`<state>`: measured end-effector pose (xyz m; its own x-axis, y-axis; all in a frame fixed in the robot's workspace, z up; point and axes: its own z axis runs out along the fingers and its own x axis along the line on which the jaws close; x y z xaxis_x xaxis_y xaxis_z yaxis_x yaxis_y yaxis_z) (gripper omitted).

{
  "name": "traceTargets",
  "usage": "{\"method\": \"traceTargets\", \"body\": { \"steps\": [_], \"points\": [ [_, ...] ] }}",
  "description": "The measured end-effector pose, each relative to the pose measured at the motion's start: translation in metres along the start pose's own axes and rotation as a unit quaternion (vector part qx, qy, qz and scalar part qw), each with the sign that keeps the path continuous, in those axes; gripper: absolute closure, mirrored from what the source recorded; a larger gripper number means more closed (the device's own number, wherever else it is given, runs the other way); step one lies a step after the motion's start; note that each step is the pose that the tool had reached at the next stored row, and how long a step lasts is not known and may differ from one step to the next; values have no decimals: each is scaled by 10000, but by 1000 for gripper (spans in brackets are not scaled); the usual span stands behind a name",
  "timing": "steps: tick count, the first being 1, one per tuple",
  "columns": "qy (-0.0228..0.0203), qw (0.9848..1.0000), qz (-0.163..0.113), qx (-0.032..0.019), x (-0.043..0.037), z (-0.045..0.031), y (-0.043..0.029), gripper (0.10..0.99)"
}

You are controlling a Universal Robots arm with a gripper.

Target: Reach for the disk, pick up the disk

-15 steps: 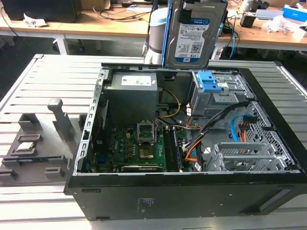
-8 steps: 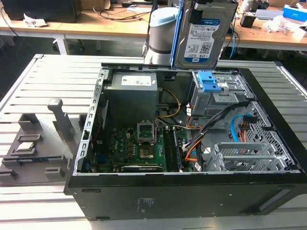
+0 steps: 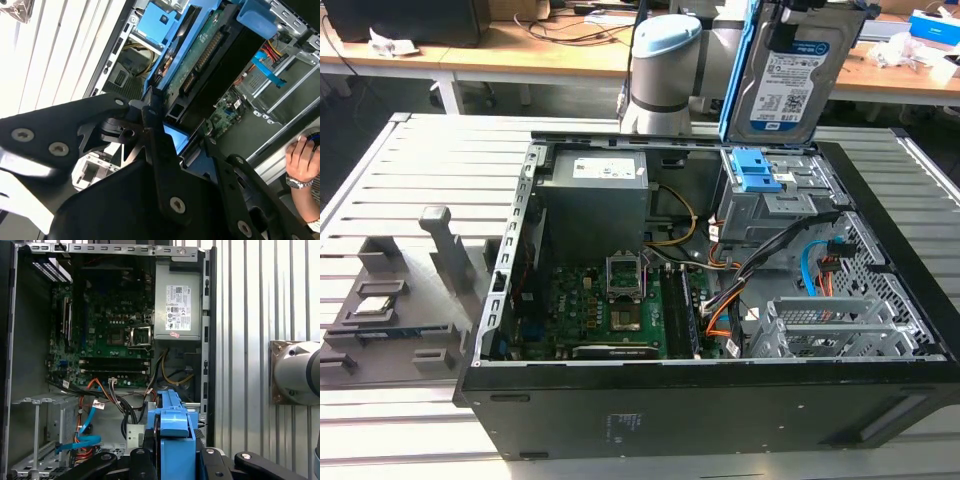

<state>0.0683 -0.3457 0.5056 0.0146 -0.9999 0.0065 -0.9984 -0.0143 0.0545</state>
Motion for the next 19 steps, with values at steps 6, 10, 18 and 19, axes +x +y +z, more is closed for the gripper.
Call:
{"method": "traceTargets", "body": {
  "steps": [6, 10, 18, 19],
  "points": [
    [1, 10000, 1, 0, 5, -2, -8, 722],
    [1, 10000, 0, 0, 62, -1, -7, 722],
    [1, 10000, 1, 0, 118, 0, -6, 722],
    [1, 10000, 1, 0, 122, 0, -6, 722]
  ]
}}
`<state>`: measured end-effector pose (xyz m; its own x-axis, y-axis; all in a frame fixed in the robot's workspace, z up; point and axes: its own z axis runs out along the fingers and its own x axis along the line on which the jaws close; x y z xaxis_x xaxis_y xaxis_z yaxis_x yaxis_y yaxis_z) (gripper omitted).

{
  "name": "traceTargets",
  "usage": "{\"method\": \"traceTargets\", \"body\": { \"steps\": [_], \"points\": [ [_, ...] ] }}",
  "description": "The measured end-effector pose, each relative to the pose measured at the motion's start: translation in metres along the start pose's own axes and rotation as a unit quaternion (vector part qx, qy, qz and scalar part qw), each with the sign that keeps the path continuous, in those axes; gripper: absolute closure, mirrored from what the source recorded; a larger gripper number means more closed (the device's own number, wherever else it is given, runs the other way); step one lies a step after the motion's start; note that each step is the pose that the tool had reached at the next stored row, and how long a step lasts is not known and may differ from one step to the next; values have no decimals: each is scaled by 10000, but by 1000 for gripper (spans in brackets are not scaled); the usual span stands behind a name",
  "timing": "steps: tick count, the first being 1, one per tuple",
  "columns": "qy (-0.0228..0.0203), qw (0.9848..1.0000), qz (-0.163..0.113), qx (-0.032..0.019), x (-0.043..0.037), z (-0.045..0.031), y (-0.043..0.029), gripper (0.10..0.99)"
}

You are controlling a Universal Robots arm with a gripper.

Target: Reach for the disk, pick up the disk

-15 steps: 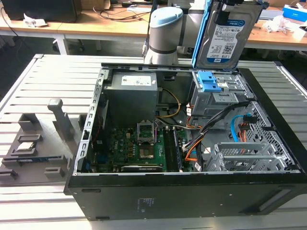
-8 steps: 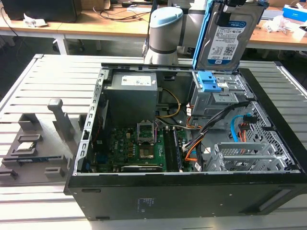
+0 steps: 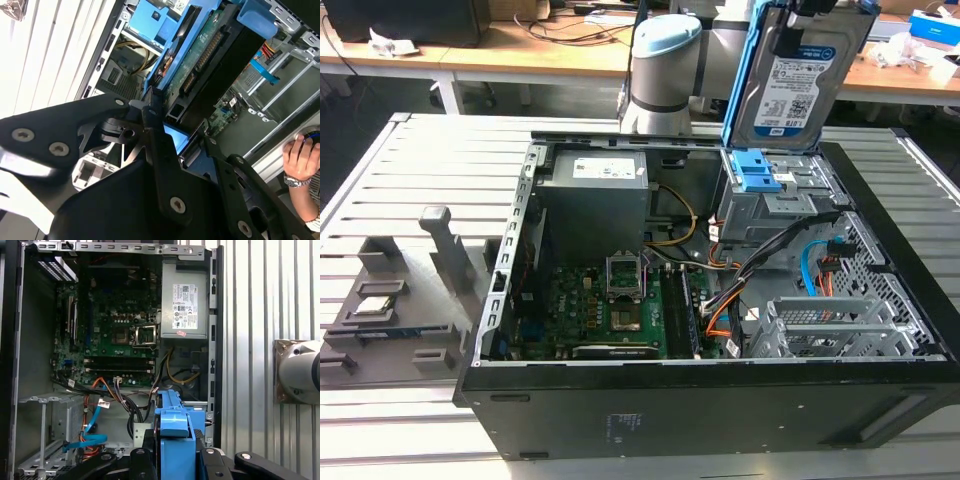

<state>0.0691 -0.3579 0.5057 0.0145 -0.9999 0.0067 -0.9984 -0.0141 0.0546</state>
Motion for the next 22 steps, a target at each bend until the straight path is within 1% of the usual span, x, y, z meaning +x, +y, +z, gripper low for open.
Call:
{"method": "traceTargets", "body": {
  "steps": [8, 22],
  "points": [
    [0, 10000, 0, 0, 50, 0, 0, 722],
    [0, 10000, 0, 0, 186, 1, 2, 722]
  ]
}}
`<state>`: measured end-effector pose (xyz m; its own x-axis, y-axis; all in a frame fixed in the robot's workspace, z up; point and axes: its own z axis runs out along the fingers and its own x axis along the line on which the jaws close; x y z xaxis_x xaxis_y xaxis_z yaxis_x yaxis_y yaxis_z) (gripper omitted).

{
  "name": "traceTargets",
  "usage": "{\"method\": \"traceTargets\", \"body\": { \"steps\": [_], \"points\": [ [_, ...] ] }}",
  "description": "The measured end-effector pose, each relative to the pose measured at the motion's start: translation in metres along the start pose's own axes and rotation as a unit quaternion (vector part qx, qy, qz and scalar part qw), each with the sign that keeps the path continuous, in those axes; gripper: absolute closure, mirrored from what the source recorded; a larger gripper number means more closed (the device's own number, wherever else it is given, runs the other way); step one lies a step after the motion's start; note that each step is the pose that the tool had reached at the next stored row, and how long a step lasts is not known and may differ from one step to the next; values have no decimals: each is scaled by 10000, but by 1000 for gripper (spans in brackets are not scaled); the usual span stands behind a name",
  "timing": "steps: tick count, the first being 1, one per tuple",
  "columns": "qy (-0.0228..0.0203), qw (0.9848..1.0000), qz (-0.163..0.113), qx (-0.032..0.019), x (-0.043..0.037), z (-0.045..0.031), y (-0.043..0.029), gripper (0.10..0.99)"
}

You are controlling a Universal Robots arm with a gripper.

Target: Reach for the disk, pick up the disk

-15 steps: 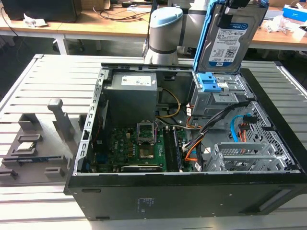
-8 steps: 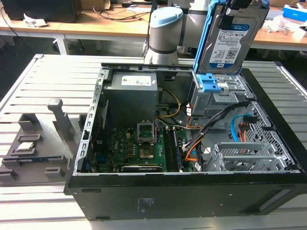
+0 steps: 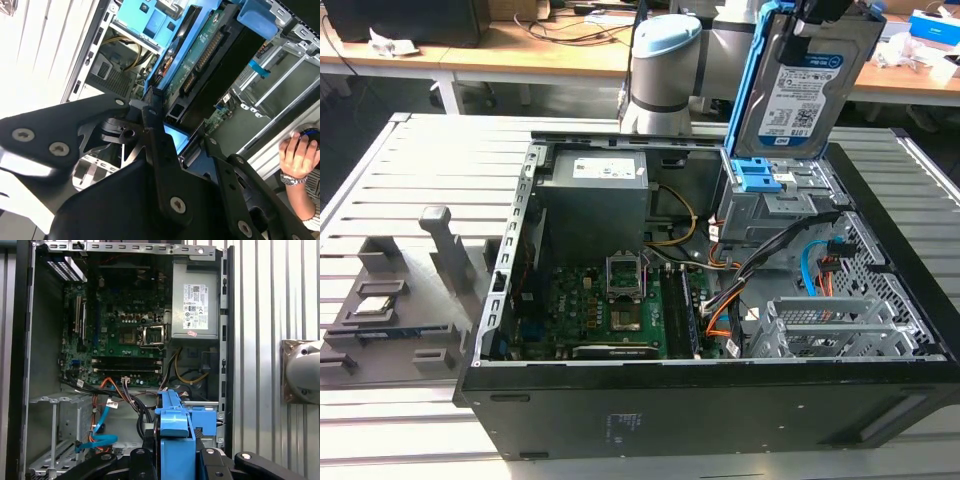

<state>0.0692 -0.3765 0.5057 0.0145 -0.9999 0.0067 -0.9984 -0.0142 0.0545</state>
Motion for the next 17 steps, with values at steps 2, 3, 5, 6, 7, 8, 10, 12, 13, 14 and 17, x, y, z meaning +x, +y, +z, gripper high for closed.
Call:
{"method": "traceTargets", "body": {
  "steps": [2, 3, 5, 6, 7, 8, 10, 12, 13, 14, 17],
  "points": [
    [0, 10000, 0, 0, 15, 0, 0, 722],
    [0, 10000, 0, 0, 21, 0, 0, 722],
    [0, 10000, 0, 0, 44, 0, 1, 722],
    [0, 10000, 0, 0, 52, 1, 1, 722],
    [0, 10000, 0, 0, 62, 1, 1, 722],
    [0, 10000, 0, 0, 73, 0, 1, 722],
    [0, 10000, 0, 0, 89, 1, 1, 722],
    [0, 10000, 0, 0, 108, 1, 1, 722],
    [0, 10000, 0, 0, 115, 1, 1, 722],
    [0, 10000, 0, 0, 124, 1, 1, 722],
    [0, 10000, 0, 0, 157, 1, 2, 722]
  ]
}}
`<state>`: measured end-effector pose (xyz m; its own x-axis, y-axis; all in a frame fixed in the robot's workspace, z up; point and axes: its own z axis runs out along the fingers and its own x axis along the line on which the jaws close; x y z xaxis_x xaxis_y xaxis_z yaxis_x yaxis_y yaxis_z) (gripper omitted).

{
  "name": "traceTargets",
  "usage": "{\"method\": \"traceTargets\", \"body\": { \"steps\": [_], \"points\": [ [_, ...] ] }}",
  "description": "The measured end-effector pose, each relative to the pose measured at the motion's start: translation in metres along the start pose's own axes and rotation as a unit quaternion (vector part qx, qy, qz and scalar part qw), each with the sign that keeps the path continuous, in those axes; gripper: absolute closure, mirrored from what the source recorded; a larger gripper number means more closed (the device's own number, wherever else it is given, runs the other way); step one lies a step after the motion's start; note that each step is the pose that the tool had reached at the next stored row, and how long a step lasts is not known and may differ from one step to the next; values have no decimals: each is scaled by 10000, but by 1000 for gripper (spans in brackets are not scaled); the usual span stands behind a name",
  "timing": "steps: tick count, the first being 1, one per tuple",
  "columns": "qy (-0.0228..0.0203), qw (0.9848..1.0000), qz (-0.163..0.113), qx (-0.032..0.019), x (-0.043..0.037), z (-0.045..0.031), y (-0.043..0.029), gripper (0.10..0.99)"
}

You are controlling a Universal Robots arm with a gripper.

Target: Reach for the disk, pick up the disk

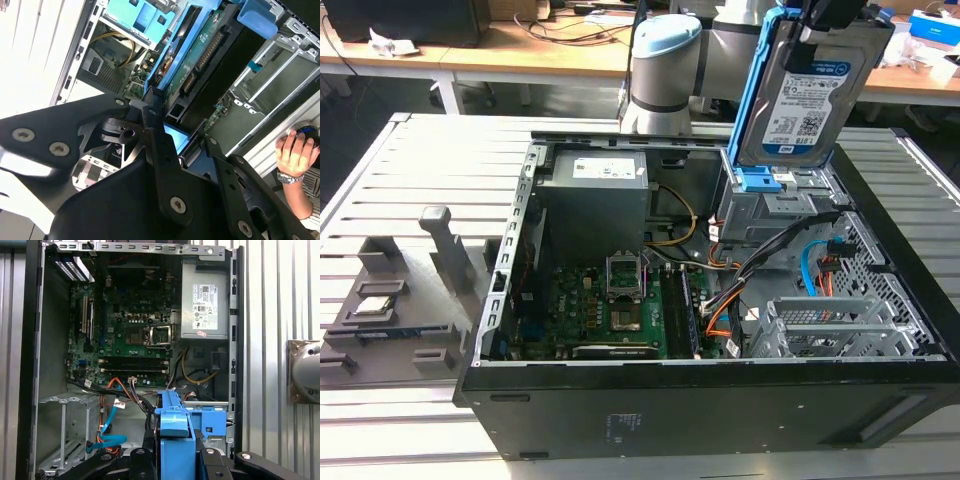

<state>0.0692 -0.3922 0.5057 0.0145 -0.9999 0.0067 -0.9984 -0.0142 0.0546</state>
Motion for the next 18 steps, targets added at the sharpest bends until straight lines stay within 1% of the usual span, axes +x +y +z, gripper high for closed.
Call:
{"method": "traceTargets", "body": {
  "steps": [18],
  "points": [
    [0, 10000, 0, 0, 164, 1, 2, 722]
  ]
}}
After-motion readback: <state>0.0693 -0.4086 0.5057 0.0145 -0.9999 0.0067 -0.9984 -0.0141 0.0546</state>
